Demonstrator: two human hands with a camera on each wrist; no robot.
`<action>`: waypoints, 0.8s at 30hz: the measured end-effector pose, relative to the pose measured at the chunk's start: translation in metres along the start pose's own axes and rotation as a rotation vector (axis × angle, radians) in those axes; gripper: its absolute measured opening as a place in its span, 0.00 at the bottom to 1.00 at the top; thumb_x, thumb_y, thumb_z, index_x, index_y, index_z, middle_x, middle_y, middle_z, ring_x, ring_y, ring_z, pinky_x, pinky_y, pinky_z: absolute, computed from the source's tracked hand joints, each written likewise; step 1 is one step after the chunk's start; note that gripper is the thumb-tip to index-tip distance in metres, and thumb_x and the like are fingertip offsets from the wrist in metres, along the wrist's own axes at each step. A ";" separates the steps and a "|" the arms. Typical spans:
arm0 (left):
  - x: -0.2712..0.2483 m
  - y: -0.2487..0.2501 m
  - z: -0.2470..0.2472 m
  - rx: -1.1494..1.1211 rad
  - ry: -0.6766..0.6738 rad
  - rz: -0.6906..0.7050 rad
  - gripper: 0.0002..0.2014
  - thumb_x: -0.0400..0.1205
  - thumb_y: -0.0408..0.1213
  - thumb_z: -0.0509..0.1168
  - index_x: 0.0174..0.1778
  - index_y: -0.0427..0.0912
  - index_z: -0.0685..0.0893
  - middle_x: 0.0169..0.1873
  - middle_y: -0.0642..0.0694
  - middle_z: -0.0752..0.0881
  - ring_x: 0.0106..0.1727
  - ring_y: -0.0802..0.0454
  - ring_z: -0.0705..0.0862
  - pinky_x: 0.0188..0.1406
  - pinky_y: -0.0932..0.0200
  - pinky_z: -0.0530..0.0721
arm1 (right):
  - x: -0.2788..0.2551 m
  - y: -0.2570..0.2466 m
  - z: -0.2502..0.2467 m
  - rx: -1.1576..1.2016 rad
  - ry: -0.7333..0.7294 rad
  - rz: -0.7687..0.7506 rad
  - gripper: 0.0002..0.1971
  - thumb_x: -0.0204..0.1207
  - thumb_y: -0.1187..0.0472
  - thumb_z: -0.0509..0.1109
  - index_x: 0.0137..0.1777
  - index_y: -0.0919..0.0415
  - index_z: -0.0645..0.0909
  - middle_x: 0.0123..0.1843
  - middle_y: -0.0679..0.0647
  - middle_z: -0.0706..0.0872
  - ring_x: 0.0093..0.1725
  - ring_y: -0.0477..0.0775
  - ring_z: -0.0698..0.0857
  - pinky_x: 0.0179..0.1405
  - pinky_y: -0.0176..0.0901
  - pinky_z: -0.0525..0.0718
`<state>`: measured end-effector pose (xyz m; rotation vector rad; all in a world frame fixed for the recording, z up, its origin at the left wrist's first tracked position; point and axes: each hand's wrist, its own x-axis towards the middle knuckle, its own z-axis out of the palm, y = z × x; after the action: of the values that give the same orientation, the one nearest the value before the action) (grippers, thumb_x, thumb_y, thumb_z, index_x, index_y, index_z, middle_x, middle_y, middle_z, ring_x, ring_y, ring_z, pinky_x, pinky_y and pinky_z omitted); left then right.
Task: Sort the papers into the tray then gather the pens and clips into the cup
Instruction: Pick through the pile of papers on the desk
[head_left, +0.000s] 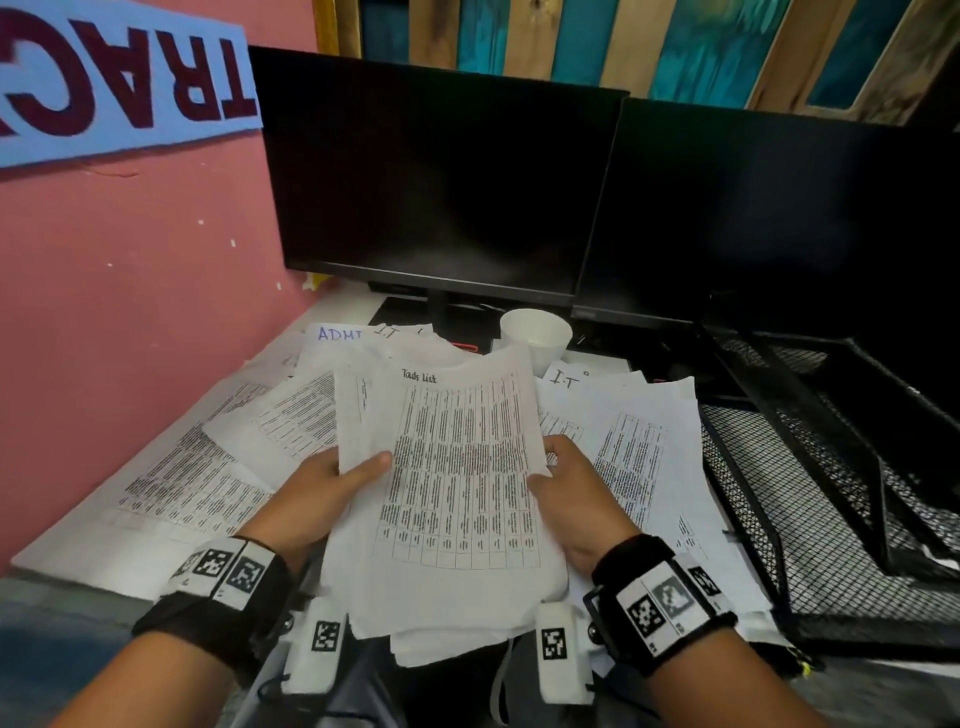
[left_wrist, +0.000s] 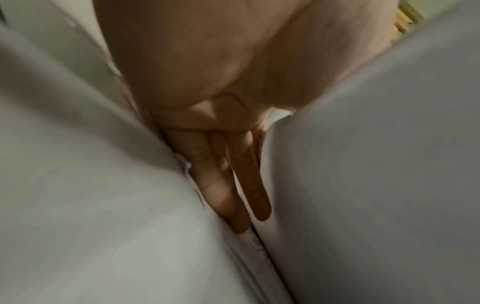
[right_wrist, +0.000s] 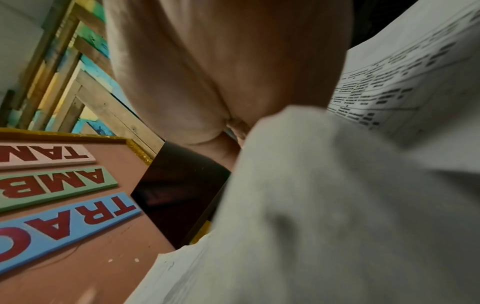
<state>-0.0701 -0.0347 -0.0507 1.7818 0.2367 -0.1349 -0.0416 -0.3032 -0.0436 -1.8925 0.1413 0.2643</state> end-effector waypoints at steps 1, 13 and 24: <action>0.001 0.000 0.000 0.107 0.000 0.040 0.11 0.84 0.44 0.75 0.62 0.50 0.91 0.56 0.52 0.96 0.59 0.51 0.94 0.69 0.42 0.87 | -0.001 0.001 0.000 -0.010 -0.014 0.002 0.16 0.87 0.68 0.61 0.62 0.43 0.79 0.61 0.52 0.92 0.58 0.61 0.93 0.62 0.67 0.92; -0.022 0.064 0.005 0.014 0.044 0.360 0.13 0.92 0.36 0.63 0.67 0.57 0.85 0.58 0.62 0.94 0.59 0.63 0.93 0.63 0.53 0.87 | -0.017 -0.048 -0.032 0.305 0.135 -0.251 0.18 0.88 0.65 0.65 0.70 0.43 0.81 0.70 0.46 0.90 0.70 0.52 0.89 0.74 0.67 0.85; -0.016 0.119 0.022 -0.073 0.094 0.708 0.20 0.82 0.49 0.72 0.71 0.57 0.85 0.66 0.54 0.92 0.71 0.54 0.89 0.75 0.42 0.84 | -0.054 -0.101 -0.056 0.204 0.378 -0.715 0.26 0.87 0.71 0.65 0.82 0.55 0.68 0.76 0.49 0.83 0.76 0.47 0.83 0.81 0.62 0.80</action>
<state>-0.0568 -0.0821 0.0610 1.7025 -0.3245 0.4582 -0.0641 -0.3244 0.0804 -1.6542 -0.2490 -0.5734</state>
